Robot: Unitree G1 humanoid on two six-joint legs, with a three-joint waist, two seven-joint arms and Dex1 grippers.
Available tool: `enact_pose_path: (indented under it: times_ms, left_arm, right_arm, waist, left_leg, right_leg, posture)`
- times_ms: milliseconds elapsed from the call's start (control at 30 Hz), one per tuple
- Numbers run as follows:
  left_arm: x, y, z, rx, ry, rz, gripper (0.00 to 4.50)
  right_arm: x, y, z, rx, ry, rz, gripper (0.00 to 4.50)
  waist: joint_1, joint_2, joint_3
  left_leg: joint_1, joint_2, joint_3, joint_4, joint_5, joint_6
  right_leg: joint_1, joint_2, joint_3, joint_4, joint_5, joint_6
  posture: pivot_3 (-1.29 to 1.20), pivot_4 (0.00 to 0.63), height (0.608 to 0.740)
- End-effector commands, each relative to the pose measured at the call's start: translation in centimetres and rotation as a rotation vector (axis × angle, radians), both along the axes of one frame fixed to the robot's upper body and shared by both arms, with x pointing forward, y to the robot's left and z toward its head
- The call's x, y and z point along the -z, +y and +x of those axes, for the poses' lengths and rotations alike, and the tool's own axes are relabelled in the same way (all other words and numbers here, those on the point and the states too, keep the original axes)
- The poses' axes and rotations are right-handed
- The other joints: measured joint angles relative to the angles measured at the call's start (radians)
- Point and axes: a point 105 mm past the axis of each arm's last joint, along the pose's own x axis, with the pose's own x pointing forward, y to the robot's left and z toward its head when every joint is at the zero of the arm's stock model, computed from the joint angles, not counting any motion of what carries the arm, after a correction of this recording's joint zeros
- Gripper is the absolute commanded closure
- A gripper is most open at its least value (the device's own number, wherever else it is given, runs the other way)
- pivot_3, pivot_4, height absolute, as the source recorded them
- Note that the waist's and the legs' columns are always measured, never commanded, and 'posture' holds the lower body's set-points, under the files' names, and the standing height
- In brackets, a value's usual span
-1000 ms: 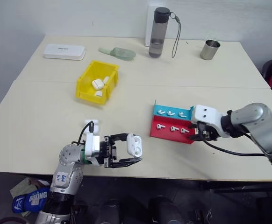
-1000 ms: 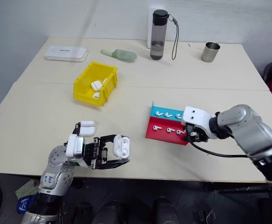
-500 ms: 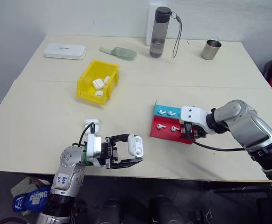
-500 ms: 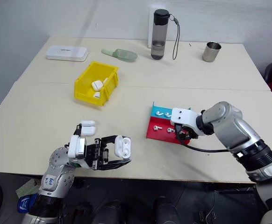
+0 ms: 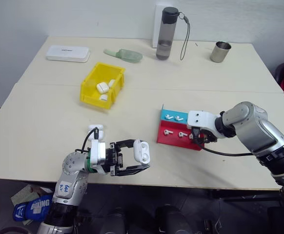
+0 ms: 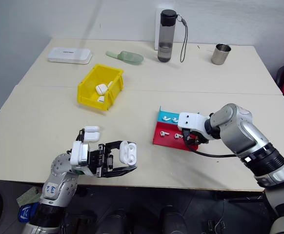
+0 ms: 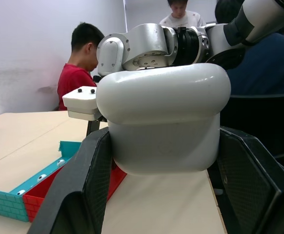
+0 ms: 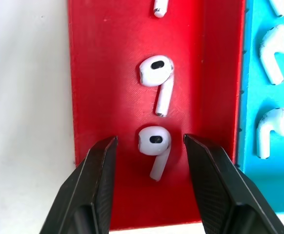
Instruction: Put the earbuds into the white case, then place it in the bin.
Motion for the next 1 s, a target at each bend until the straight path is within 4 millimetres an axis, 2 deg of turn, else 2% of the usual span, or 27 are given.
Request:
enact_pose_path:
  times_ms: [33,633,733,800,1000]
  left_arm:
    - [-0.34,-0.01,-0.39,-0.001,-0.035,0.003,1.71]
    - [0.02,0.19,-0.64,-0.007,-0.03,0.018,1.71]
    - [0.03,0.23,-0.65,-0.008,-0.031,0.021,1.71]
    - [0.02,0.28,-0.65,-0.009,-0.031,0.021,1.71]
    - [0.01,0.39,-0.62,-0.011,-0.031,0.025,1.71]
  right_arm:
    - [-1.26,0.43,0.03,-0.021,-0.031,-0.01,2.31]
    - [-1.02,0.79,0.08,0.0,-0.006,0.011,2.31]
    - [-0.97,0.8,0.11,-0.008,-0.008,0.008,2.93]
    - [-0.94,0.78,0.18,-0.013,-0.012,0.004,3.56]
    - [-0.76,0.52,0.26,-0.019,-0.01,-0.009,3.56]
  waist:
    - [0.0,0.0,0.0]
    - [0.0,0.001,0.0]
    - [0.0,0.001,0.0]
    - [0.0,0.001,0.001]
    - [0.0,0.001,0.001]
  left_leg:
    - [0.0,0.0,0.0,0.0,0.0,0.0]
    - [0.0,0.0,-0.001,0.0,0.0,0.0]
    - [0.0,0.0,-0.001,0.0,0.0,0.0]
    - [0.0,0.0,-0.001,0.0,0.0,0.0]
    - [0.0,0.0,-0.001,0.0,0.0,0.0]
  right_leg:
    - [0.0,0.0,0.0,0.0,0.0,0.0]
    - [0.0,0.0,-0.001,0.0,0.0,0.0]
    - [0.0,0.0,-0.001,0.0,0.0,0.0]
    - [0.0,0.0,-0.001,0.0,0.0,0.0]
    - [0.0,0.0,-0.001,0.0,0.0,0.0]
  posture:
    - [0.0,0.15,0.74]
    - [0.0,0.15,0.74]
    - [0.0,0.15,0.74]
    - [0.0,0.15,0.74]
    - [0.0,0.15,0.74]
